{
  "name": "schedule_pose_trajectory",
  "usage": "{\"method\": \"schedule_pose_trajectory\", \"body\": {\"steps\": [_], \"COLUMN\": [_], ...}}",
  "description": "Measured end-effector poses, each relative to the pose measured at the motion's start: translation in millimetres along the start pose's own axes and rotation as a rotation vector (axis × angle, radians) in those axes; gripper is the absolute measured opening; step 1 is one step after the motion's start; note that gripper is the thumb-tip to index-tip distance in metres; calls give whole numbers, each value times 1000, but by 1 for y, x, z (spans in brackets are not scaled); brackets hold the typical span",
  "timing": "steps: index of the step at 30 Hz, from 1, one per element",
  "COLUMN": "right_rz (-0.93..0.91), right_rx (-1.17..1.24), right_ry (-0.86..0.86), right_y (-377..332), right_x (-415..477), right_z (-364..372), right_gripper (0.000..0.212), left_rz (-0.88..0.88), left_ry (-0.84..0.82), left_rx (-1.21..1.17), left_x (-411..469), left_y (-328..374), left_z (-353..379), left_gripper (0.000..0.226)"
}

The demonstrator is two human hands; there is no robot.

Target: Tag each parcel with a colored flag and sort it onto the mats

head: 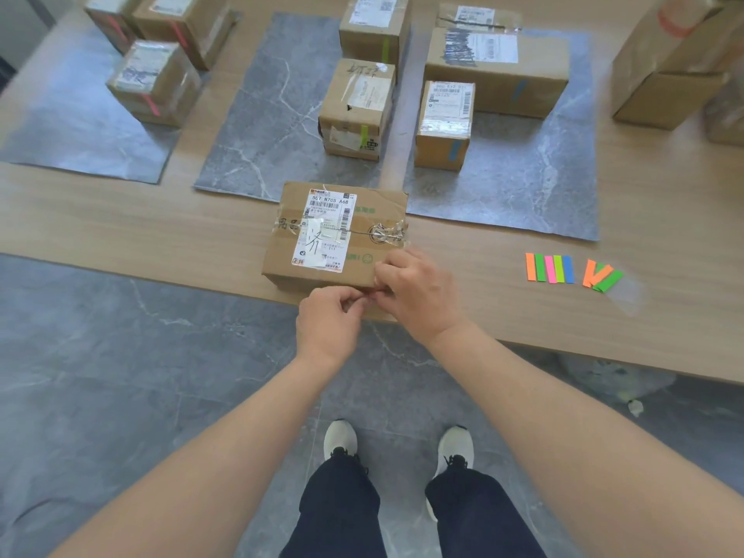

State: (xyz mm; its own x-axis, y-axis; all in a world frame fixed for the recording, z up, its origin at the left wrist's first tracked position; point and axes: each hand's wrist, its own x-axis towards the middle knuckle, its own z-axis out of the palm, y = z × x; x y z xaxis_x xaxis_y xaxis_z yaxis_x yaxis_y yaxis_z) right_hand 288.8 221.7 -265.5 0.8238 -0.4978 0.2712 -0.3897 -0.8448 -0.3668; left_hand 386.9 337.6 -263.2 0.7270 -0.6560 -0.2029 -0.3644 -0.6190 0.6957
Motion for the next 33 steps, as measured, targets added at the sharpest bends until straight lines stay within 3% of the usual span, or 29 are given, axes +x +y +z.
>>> {"method": "schedule_pose_trajectory", "body": {"steps": [3,10,14,16,19,21,25,29,33], "right_rz": [-27,-28,88,341,930,1194,1277,1276,1244], "right_rx": [-69,-173,66,288,700,993,1031,1001,986], "right_ry": [73,209,88,124,130,67,68,112,157], "right_y": [-2,-7,-9,-19,-33,-42,-60,-84,-113], "right_x": [2,-1,-3,1,18,29,37,50,68], "right_z": [3,22,11,-3,-18,-20,-30,-50,-76], "right_gripper": [38,45,37,27,37,41,46,46,45], "left_rz": [-50,-248,-246,-248,-347,-429,-460,-454,-430], "left_ry": [52,358,431,378,233,144,48,3,-19], "left_rx": [23,-60,-176,-236,-365,-527,-557,-587,-623], "left_x": [1,15,34,44,60,66,74,83,88], "left_y": [-12,-28,-21,-21,-23,-20,-16,-4,20], "left_z": [-13,-69,-89,-92,-88,-87,-92,-122,-159], "left_gripper": [21,17,13,24,30,34,38,55,46]}}
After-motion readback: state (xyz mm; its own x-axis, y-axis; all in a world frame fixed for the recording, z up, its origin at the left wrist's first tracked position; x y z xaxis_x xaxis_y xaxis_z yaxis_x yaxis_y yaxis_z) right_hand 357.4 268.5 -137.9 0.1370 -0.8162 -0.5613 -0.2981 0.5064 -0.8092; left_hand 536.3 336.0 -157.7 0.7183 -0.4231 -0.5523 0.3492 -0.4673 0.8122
